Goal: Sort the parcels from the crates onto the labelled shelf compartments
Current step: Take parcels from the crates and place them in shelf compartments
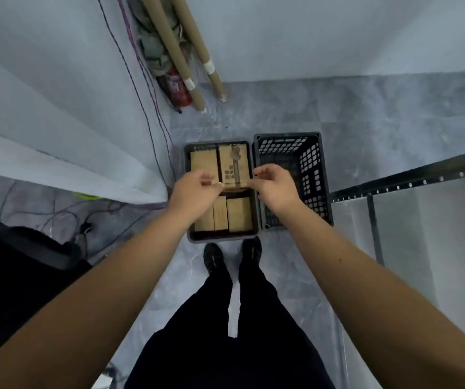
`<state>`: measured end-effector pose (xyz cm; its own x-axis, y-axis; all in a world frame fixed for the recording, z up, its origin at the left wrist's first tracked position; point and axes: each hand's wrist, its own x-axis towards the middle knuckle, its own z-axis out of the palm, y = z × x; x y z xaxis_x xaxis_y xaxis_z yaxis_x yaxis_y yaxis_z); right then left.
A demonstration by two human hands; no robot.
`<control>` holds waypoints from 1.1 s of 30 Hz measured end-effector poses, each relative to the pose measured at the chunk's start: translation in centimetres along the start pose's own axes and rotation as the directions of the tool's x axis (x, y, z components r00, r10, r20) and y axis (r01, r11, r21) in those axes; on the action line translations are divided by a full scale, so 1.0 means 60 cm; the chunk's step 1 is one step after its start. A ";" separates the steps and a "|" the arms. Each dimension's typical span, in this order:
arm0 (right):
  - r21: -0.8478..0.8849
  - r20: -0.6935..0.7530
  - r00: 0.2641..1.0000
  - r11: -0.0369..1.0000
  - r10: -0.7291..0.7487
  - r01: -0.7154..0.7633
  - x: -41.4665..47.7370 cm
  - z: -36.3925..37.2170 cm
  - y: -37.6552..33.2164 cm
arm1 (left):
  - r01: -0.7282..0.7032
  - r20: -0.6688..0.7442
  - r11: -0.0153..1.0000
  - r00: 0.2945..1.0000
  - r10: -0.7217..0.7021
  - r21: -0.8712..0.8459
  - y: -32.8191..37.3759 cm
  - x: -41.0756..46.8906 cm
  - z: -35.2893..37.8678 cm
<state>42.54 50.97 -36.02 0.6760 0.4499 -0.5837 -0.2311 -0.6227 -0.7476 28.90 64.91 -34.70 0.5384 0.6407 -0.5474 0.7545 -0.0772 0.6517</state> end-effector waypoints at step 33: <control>-0.140 -0.164 0.957 0.954 0.241 -0.264 0.711 0.301 0.458 | 0.173 -0.003 0.974 0.984 -0.176 -0.143 -0.387 0.716 0.467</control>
<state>52.38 64.62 -87.21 0.7056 0.1756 -0.6865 -0.3013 -0.8025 -0.5149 45.05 72.83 -88.07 0.3966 0.6463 -0.6519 0.7749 0.1451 0.6152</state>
